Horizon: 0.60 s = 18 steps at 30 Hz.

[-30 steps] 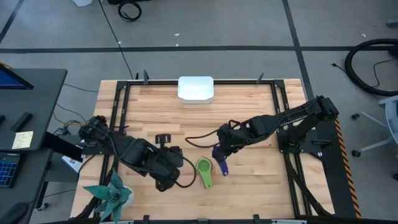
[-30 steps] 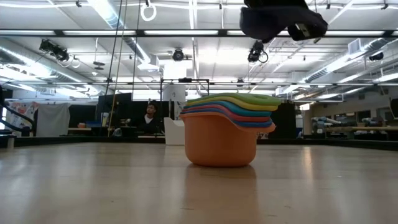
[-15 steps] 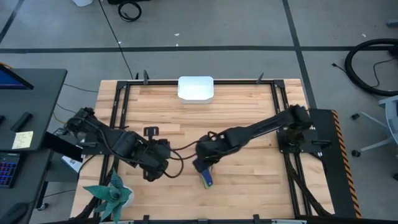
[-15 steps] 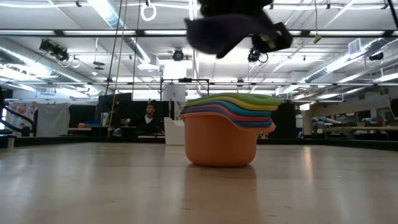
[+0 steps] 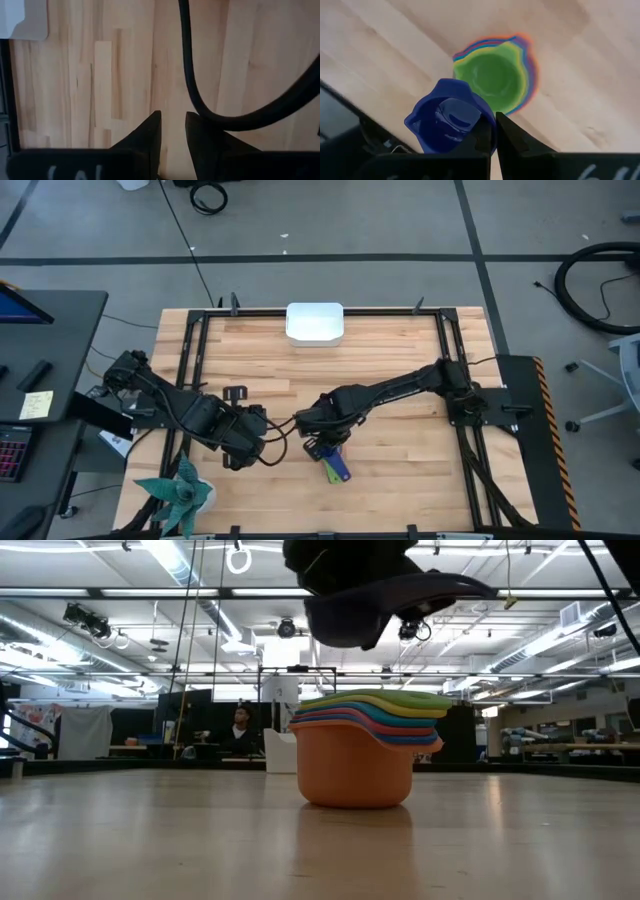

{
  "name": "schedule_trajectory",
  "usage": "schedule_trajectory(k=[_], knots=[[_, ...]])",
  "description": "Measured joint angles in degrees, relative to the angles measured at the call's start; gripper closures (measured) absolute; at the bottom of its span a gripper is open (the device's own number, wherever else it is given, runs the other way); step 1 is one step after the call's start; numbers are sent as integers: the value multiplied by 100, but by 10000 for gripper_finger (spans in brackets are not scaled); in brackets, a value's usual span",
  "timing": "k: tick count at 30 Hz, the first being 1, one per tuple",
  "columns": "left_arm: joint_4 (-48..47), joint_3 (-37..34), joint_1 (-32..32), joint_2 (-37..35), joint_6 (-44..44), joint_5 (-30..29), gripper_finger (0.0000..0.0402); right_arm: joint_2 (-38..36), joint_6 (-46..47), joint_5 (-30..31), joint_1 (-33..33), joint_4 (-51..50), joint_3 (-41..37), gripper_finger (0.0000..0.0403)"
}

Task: Nest measuring cups in basket
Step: Stack the dark blue measuring cup on top of the green measuring cup

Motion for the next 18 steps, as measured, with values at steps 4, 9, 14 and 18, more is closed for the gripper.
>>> schedule_trajectory(k=[4,9,14,18], knots=[[-9,0,-2,0,18,20,308,142,10,-241,-20,0,-21,390],[8,0,-6,0,182,-11,308,131,-10,-80,-72,-4,-59,390],[17,0,-4,0,196,-27,308,131,-133,-67,-136,4,-63,390],[17,0,-4,0,199,-27,308,131,-145,-92,-184,-2,-66,390]])
